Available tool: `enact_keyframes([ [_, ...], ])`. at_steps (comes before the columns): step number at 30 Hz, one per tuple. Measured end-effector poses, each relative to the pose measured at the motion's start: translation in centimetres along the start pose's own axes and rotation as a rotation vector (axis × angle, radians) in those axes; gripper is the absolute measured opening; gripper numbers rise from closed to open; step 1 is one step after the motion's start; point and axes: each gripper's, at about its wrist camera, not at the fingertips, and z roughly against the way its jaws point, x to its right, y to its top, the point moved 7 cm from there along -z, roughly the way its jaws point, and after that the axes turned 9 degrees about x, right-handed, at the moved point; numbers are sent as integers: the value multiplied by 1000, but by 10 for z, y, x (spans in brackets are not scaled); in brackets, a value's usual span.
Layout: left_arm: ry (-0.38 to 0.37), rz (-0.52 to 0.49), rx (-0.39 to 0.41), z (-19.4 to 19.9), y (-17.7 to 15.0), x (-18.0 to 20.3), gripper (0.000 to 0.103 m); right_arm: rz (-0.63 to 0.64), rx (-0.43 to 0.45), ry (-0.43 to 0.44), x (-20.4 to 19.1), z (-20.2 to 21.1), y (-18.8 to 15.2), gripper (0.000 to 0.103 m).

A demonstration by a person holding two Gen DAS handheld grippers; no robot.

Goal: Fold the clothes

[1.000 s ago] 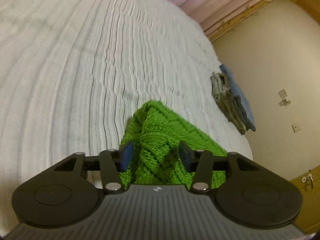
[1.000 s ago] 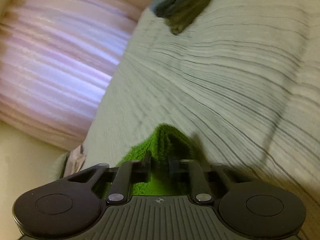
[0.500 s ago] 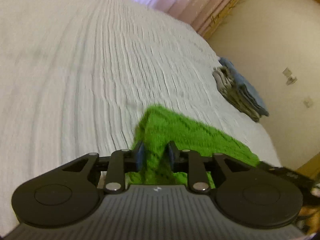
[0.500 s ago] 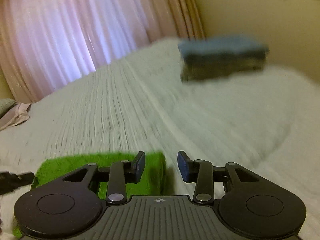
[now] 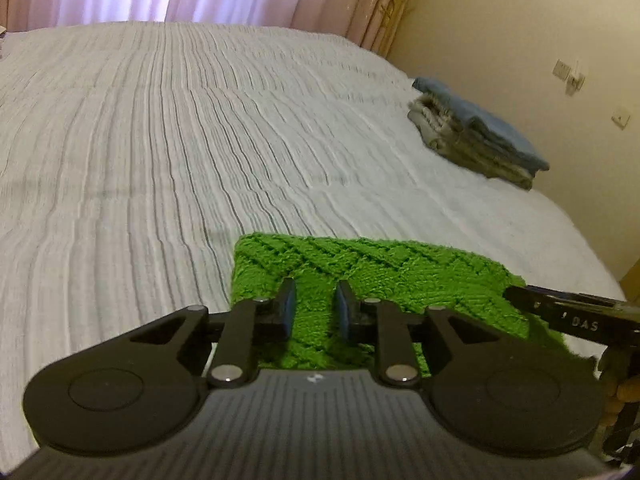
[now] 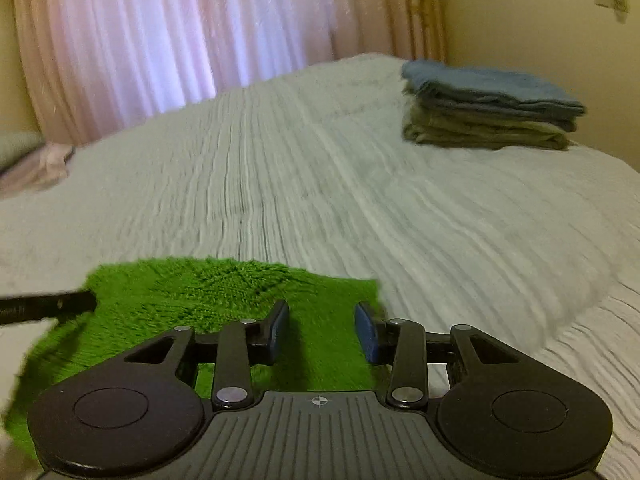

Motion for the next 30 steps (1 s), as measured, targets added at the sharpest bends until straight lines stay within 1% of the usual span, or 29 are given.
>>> enact_keyframes([
  [2,-4,3,23,19,1,-2,17,-73,21,12,11,25,4,39],
  [4,0,42,46,47,-3,-10,17,-187,25,51,25,54,-2,40],
  [5,0,91,48,61,-7,-16,18,-250,22,73,31,63,-2,40],
  [6,-1,141,51,75,-11,-22,18,-324,14,99,39,72,-8,42],
  [7,-7,192,53,87,-16,-27,18,-398,5,124,47,82,-14,51],
  [8,-12,243,55,100,-22,-33,19,-469,-8,143,53,89,-20,55],
  [9,-17,290,56,111,-27,-37,20,-538,-20,162,59,95,-26,56],
  [11,-23,349,56,129,-37,-41,27,-604,-30,198,64,95,-31,56],
  [13,-31,372,45,133,-43,-40,32,-656,-40,226,65,92,-34,56],
  [15,-22,369,27,130,-48,-36,33,-700,-46,245,65,85,-35,55],
  [16,-16,361,23,127,-48,-35,33,-717,-50,237,63,80,-37,55],
  [18,1,337,20,121,-48,-31,33,-710,-58,217,58,75,-37,55],
  [20,21,289,20,113,-44,-27,33,-703,-66,198,53,69,-38,54],
  [21,30,261,20,108,-42,-25,33,-702,-66,202,52,68,-39,51],
  [24,27,203,0,93,-37,-19,33,-696,-64,204,51,64,-43,49],
  [26,1,220,-21,84,-36,-19,29,-678,-60,199,52,64,-43,32],
  [27,-19,258,-21,82,-37,-22,24,-670,-60,190,54,62,-44,16],
  [28,-38,296,-21,80,-37,-25,11,-661,-60,182,55,60,-45,9],
  [29,-60,340,-19,79,-37,-29,9,-647,-55,173,57,60,-46,7],
  [30,-88,413,-4,82,-39,-36,9,-631,-54,158,57,60,-47,6],
])
